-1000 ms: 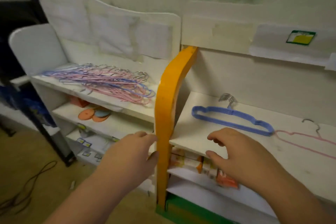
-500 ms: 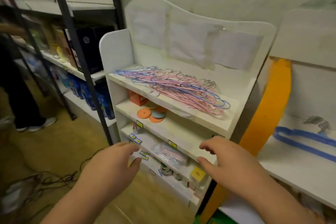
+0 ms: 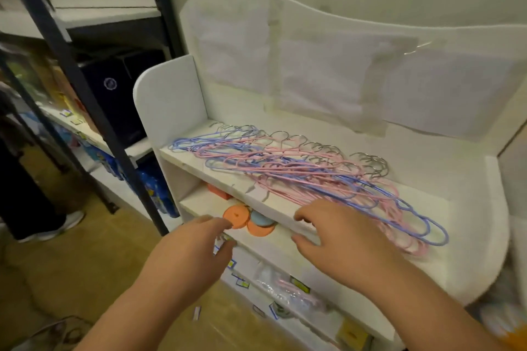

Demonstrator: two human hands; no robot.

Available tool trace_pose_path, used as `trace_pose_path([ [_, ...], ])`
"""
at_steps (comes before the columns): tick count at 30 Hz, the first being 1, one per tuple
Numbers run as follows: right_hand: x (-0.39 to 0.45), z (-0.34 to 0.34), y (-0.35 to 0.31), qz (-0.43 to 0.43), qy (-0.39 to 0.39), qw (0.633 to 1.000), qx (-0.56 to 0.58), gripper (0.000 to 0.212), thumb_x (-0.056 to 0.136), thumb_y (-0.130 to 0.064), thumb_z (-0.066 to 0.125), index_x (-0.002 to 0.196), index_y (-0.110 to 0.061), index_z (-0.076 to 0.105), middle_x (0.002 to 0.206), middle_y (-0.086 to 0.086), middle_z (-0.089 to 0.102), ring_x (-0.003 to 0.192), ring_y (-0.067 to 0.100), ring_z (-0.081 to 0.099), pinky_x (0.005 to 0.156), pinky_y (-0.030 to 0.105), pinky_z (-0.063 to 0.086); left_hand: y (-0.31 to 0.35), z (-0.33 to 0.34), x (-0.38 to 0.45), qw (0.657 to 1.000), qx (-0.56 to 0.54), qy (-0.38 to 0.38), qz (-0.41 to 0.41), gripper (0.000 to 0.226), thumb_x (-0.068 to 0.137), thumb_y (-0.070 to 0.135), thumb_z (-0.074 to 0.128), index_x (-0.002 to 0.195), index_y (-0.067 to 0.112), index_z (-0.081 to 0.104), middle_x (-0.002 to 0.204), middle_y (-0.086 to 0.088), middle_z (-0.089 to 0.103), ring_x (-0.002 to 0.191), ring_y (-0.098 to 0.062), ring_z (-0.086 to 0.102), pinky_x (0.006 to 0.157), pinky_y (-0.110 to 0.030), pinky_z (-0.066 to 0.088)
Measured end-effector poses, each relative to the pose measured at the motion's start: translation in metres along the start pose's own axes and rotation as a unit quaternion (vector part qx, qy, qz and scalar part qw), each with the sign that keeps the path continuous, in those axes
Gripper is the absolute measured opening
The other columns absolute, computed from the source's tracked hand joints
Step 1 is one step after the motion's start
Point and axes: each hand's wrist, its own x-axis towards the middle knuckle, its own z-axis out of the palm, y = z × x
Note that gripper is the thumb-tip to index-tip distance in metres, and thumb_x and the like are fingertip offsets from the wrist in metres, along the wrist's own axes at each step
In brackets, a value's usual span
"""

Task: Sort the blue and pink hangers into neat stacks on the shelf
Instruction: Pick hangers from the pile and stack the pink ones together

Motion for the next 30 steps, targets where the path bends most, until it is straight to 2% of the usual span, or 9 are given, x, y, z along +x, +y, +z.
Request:
trace_pose_path([
  [4,0.051,0.004,0.000,0.026,-0.001,1.000,-0.004,0.039,0.090,-0.054,0.045,0.125,-0.038,0.052,0.120,-0.018,0.054,0.108,0.008,0.054,0.087,0.035,0.049,-0.026,0.001,0.069,0.999,-0.015,-0.005,0.035,0.039,0.091,0.051,0.048,0.130,0.044,0.049,0.125,0.024,0.053,0.101,0.000,0.057,0.084,-0.026,0.051],
  [9,0.118,0.012,0.007,0.087,0.026,0.995,-0.037,0.036,0.089,-0.048,0.050,0.122,-0.035,0.054,0.115,-0.012,0.054,0.107,0.014,0.053,0.087,0.035,0.047,-0.060,-0.001,0.166,0.994,-0.024,-0.013,0.105,0.038,0.092,0.050,0.048,0.130,0.042,0.050,0.128,0.022,0.053,0.108,-0.003,0.055,0.087,-0.026,0.049],
  [11,0.142,0.014,0.015,0.116,0.028,0.991,-0.060,0.043,0.087,-0.050,0.052,0.127,-0.035,0.052,0.116,-0.009,0.052,0.108,0.016,0.051,0.090,0.036,0.045,-0.069,-0.001,0.200,0.990,-0.026,-0.024,0.138,0.036,0.092,0.050,0.048,0.128,0.042,0.052,0.126,0.020,0.054,0.107,-0.006,0.056,0.085,-0.028,0.049],
  [16,0.182,0.018,0.036,0.142,-0.094,0.980,-0.098,0.080,0.074,-0.071,0.055,0.143,-0.036,0.033,0.135,-0.008,0.037,0.121,0.015,0.036,0.104,0.036,0.037,-0.081,-0.001,0.259,0.979,-0.037,-0.037,0.198,0.030,0.091,0.046,0.050,0.119,0.039,0.058,0.120,0.016,0.058,0.106,-0.010,0.058,0.081,-0.030,0.047],
  [20,0.200,0.014,0.045,0.137,-0.145,0.969,-0.144,0.099,0.062,-0.084,0.052,0.146,-0.036,0.030,0.138,-0.007,0.034,0.125,0.018,0.033,0.106,0.037,0.031,-0.085,0.004,0.281,0.971,-0.048,-0.057,0.227,0.029,0.092,0.042,0.051,0.120,0.040,0.058,0.120,0.017,0.057,0.106,-0.010,0.057,0.080,-0.029,0.047],
  [26,0.211,0.006,0.042,0.132,-0.179,0.964,-0.144,0.097,0.058,-0.083,0.060,0.139,-0.033,0.040,0.123,-0.008,0.039,0.112,0.014,0.036,0.100,0.034,0.037,-0.093,0.013,0.304,0.964,-0.061,-0.069,0.248,0.032,0.089,0.045,0.053,0.120,0.041,0.058,0.118,0.017,0.060,0.104,-0.012,0.059,0.081,-0.032,0.050],
  [30,0.200,0.002,0.037,0.153,-0.174,0.961,-0.151,0.101,0.051,-0.087,0.050,0.136,-0.033,0.043,0.122,-0.008,0.043,0.110,0.014,0.041,0.097,0.034,0.041,-0.093,0.014,0.309,0.959,-0.053,-0.069,0.270,0.034,0.089,0.042,0.053,0.123,0.038,0.058,0.119,0.016,0.059,0.107,-0.012,0.057,0.084,-0.032,0.049],
])
